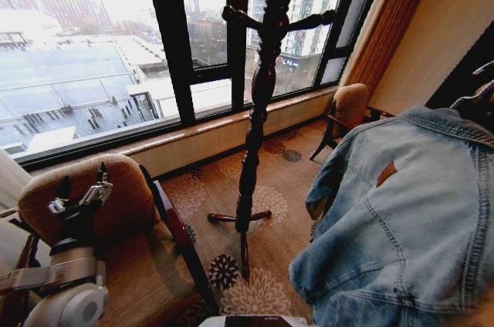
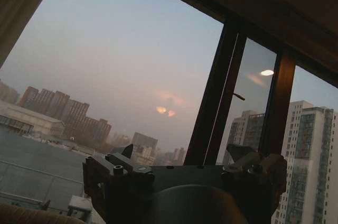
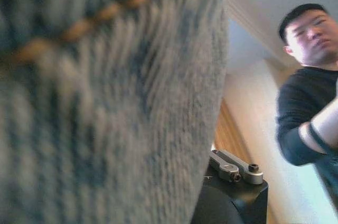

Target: Pick up the clothes from the bed and hang them on the clothes hanger.

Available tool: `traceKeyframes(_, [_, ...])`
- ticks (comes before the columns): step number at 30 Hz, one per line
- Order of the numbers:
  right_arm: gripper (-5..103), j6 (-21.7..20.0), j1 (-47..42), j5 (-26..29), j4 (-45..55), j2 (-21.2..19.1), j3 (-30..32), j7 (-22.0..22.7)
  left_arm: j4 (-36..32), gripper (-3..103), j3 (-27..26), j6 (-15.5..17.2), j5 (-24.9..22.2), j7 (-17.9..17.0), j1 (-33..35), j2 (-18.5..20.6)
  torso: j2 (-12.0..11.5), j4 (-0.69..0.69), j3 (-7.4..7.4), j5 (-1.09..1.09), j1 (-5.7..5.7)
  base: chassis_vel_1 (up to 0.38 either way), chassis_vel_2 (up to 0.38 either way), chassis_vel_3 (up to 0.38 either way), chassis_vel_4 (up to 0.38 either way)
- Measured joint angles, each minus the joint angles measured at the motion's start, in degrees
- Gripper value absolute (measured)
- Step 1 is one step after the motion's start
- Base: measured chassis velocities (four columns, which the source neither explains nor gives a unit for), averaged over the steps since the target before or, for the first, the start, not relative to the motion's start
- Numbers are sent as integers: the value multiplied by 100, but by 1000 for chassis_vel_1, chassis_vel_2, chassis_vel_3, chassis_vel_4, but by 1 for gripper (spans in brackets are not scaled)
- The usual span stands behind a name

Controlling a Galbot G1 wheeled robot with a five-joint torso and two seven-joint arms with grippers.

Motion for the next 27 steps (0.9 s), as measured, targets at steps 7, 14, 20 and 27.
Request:
traceKeyframes(7, [15, -60, 155, -41, -208, -171, 190, 82, -26, 100, 34, -8, 44, 2, 6, -50, 0, 0, 0, 0, 0, 0, 0, 0, 0])
traceKeyframes(14, [15, 156, 58, 296, 43, -129, 37, -296, -59, 100, 42, -15, 69, 2, 19, -71, 0, -1, 0, 1, 0, 0, 0, 0, 0])
traceKeyframes(20, [15, 563, 27, 568, 299, -128, -297, -1200, -83, 100, 8, -37, 64, 4, 72, -73, 0, 0, 0, -1, 0, 0, 0, 0, 0])
traceKeyframes(27, [15, 627, 72, 272, 470, -282, -560, -1696, -86, 100, -69, -50, -2, 13, 87, -41, 0, 0, 0, -1, 0, 0, 0, 0, 0])
